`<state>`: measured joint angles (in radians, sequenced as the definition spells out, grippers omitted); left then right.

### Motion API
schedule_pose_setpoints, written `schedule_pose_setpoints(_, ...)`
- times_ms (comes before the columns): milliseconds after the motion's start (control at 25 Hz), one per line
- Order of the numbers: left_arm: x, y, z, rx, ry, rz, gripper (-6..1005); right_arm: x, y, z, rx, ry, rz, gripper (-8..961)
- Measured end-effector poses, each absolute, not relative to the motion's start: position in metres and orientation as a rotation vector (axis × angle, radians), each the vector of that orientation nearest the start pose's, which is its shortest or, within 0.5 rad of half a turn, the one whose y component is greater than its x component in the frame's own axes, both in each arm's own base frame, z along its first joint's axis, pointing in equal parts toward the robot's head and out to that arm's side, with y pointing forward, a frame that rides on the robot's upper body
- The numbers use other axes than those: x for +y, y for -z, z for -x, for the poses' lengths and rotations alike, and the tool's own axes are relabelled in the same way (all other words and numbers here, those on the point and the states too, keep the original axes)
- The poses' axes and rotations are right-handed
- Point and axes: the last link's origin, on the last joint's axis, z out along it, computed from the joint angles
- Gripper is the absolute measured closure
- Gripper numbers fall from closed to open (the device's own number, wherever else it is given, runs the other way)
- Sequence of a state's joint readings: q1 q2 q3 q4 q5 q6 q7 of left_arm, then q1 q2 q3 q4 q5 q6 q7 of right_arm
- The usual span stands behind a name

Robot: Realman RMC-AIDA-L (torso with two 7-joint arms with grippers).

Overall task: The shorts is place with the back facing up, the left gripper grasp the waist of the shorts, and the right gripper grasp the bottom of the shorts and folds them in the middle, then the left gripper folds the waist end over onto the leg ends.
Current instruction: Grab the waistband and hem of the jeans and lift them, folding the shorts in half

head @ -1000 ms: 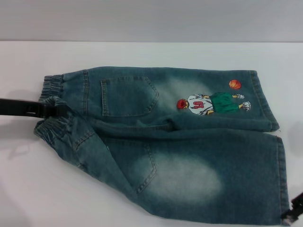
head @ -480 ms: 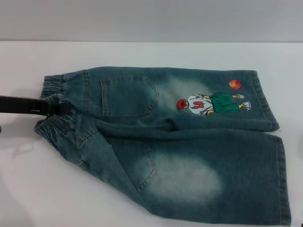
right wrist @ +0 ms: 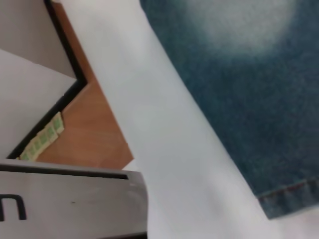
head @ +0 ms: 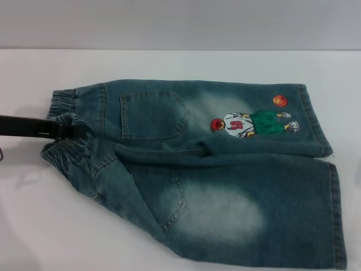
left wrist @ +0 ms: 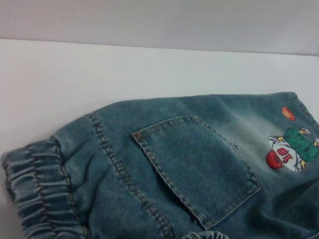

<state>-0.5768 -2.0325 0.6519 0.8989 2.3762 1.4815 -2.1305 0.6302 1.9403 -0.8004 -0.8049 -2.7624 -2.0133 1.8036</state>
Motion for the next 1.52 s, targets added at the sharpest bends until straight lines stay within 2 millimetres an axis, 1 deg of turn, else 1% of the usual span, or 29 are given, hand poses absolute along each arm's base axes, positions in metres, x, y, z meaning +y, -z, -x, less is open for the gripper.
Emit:
schedule_pose_setpoints(240, 0.363, -0.053, 0.286, -1.346, 0.255, 2.417, 922, 0.282, -0.060, -0.306, 1.227, 0.610, 3.085, 298)
schedule_pose_setpoints(800, 0.366, -0.053, 0.281, -1.344, 0.260, 2.419, 917, 0.285, -0.047, -0.311, 1.221, 0.611, 3.045, 300)
schedule_pose_setpoints(1040, 0.368, -0.053, 0.279, -1.338, 0.260, 2.426, 915, 0.288, -0.039, -0.308, 1.186, 0.619, 3.054, 299)
schedule_pose_setpoints(1520, 0.370, -0.053, 0.277, -1.330, 0.258, 2.427, 911, 0.295, -0.033, -0.300, 1.142, 0.608, 3.065, 303)
